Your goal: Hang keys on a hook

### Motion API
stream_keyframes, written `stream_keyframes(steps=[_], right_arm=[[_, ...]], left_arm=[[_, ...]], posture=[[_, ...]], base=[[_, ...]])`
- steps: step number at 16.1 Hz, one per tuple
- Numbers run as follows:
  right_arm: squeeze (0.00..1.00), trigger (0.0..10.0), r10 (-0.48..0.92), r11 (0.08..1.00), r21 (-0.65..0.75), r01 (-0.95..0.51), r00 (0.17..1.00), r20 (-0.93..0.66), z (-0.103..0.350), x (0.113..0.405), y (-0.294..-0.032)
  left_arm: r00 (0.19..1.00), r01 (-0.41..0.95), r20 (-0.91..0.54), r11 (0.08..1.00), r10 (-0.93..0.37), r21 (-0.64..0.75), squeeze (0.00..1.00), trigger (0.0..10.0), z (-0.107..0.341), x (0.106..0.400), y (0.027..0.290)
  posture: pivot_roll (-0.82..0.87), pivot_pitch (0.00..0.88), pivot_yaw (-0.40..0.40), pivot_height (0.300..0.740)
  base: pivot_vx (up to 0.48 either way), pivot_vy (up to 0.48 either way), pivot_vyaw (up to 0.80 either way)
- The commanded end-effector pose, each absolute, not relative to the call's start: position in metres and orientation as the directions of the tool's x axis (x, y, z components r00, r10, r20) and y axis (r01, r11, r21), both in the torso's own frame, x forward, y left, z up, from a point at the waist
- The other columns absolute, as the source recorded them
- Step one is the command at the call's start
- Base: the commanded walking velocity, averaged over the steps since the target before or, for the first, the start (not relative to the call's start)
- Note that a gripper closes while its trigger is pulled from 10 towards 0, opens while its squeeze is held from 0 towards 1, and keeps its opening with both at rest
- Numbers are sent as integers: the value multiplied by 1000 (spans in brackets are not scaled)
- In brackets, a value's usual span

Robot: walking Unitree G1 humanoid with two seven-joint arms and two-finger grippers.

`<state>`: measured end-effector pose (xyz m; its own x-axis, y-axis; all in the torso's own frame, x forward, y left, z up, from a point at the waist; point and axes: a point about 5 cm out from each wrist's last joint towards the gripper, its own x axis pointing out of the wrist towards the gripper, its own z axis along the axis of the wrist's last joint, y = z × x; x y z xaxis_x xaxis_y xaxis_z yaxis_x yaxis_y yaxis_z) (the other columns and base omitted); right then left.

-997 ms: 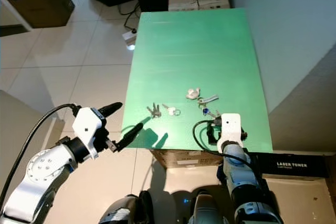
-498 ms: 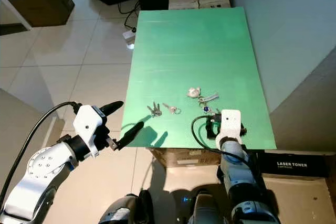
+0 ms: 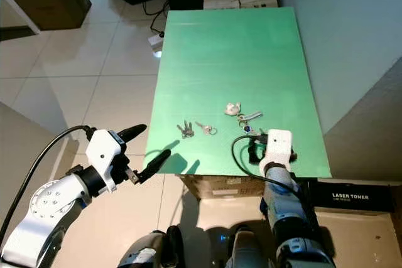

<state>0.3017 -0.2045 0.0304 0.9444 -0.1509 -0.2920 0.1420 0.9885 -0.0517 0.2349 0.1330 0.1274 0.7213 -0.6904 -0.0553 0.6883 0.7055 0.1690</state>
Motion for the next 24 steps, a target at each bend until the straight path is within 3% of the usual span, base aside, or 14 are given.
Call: stream_keyframes(steps=[1,6,7,9,10,15,17,24], right_arm=[[0,10000,-146,989,-34,143,937,-316,24,298,-204],[0,10000,-110,994,-13,112,943,-313,27,305,-206],[0,7922,-109,994,-15,110,942,-316,27,306,-206],[0,6353,-106,994,-18,105,941,-320,27,306,-205],[0,4784,-100,995,-18,99,943,-317,27,307,-204],[0,824,-90,996,-22,88,945,-316,26,307,-202],[0,667,-89,996,-23,86,944,-318,25,307,-202],[0,2157,-95,995,-22,93,943,-320,23,305,-201]], left_arm=[[717,692,-66,698,-694,183,0,10000,128,232,137],[718,691,-69,698,-693,188,0,10000,130,235,138],[717,692,-69,697,-693,188,0,10000,130,235,138],[716,693,-70,696,-694,188,0,10000,130,235,138],[717,692,-71,696,-694,190,0,10000,131,235,138],[715,693,-70,694,-695,194,0,10000,133,236,139],[714,695,-70,692,-697,194,0,10000,133,236,139],[711,698,-71,690,-699,194,0,10000,133,235,138]], posture=[[32,248,162,740],[44,251,168,740],[46,252,167,740],[49,252,167,740],[51,251,167,740],[52,250,170,740],[52,249,171,740],[51,248,173,740]], base=[[0,0,0],[0,0,0],[0,0,0],[0,0,0],[0,0,0],[0,0,0],[0,0,0],[0,0,0]])
